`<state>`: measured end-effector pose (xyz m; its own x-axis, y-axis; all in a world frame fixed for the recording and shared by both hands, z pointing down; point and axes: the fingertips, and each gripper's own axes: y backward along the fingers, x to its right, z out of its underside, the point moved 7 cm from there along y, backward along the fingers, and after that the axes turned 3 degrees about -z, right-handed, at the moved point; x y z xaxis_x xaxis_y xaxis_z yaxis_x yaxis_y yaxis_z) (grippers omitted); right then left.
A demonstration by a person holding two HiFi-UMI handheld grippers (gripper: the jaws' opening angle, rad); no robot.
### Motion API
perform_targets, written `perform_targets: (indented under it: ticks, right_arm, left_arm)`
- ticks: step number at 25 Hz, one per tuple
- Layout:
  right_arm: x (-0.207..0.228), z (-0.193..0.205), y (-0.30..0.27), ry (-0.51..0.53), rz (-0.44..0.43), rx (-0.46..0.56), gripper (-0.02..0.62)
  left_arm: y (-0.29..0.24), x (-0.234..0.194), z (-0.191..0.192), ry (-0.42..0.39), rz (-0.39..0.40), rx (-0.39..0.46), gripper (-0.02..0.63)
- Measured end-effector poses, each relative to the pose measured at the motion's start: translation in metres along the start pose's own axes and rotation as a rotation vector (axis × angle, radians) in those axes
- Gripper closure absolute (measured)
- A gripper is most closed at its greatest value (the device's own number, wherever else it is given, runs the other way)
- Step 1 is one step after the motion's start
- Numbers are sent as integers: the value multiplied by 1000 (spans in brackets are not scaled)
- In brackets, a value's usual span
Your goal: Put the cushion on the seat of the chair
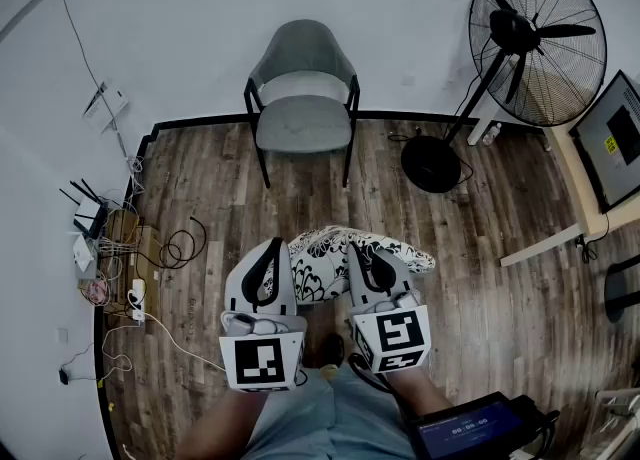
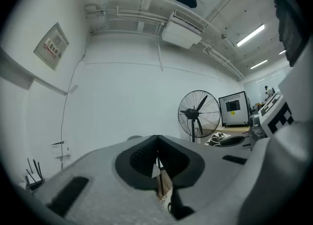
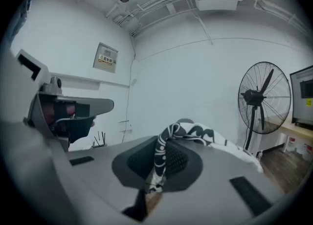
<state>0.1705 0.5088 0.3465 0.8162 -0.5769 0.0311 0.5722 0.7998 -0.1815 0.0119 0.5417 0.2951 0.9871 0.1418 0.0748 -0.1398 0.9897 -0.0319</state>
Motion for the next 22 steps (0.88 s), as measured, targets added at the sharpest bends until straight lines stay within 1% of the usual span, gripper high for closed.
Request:
perform_targets:
  ticks: [7,10,14,17,22]
  right_arm:
    - [6,3,0,-3,-7,-7,583]
    - [13,3,-1,-24,-8,0,583]
    - [18,4,-10,-28,-12,-7,581]
    - [23,4,-24,-30,-13,-15,581]
    - [32,4,-69,-34,-7,-41,581]
  left_arm:
    - [-3,4,3,1,-7,-10,597]
    - [-5,5,3,0,-20,-11,597]
    - [-8,0,10,-8,-42,-25,597]
    - [-17,-7,13,8,-55,-42,597]
    - [-53,-37,22,11,-65,-62,597]
